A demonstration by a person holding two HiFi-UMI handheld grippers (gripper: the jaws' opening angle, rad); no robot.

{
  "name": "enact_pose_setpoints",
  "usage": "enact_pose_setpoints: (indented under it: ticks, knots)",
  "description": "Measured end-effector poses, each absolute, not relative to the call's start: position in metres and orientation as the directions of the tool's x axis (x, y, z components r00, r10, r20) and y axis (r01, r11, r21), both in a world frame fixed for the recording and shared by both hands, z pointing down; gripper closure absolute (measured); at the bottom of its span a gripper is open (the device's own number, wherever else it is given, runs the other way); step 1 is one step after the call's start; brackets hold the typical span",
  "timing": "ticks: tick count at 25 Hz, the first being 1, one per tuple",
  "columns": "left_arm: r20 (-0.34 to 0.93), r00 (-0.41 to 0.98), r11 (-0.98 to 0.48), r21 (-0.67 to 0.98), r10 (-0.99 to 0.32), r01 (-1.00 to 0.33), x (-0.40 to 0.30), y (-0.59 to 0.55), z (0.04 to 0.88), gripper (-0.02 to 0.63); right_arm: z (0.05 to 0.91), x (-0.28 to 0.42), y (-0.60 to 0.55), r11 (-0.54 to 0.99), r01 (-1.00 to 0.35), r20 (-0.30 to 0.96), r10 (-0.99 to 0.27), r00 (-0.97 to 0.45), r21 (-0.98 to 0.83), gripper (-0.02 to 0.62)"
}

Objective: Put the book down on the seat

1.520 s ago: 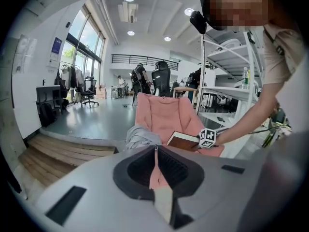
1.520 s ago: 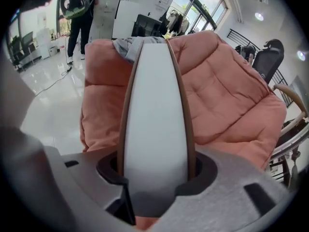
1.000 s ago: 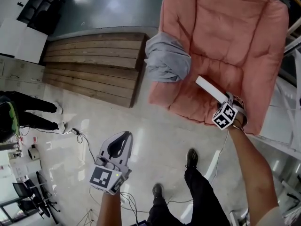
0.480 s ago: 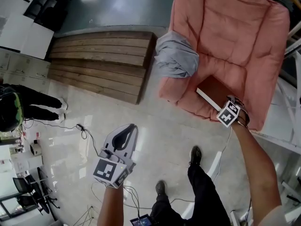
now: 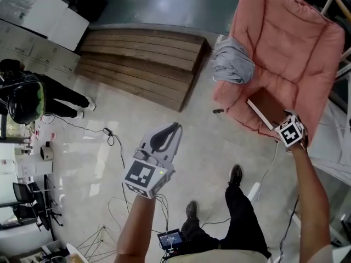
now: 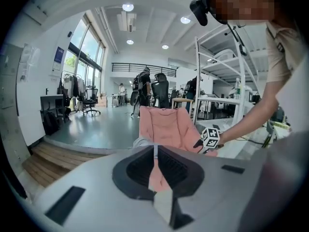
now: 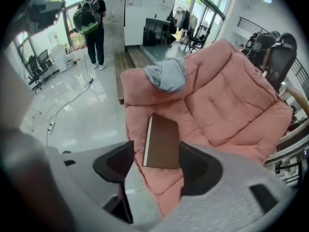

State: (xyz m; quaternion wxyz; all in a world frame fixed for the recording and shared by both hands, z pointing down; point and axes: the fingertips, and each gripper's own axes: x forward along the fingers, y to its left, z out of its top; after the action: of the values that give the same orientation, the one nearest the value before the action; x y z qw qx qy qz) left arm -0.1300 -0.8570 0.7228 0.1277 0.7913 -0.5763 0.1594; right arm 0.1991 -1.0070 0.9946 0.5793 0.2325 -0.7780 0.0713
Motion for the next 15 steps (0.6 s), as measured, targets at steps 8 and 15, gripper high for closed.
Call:
enact_pose_setpoints:
  ticks: [8,15]
  knots:
    - [0.311,0.287,-0.304,-0.009,-0.906,-0.952,-0.159,-0.784,0.599,0.595,0.773,0.166,-0.93,0.731,-0.675,0.743,-0.506,-0.438,0.1,0.6]
    - [0.224,0.316,-0.331,-0.033,-0.922,-0.943,-0.172,-0.711,0.504,0.595,0.582,0.124,-0.838,0.71,-0.704,0.535,-0.601,-0.593,0.017,0.601]
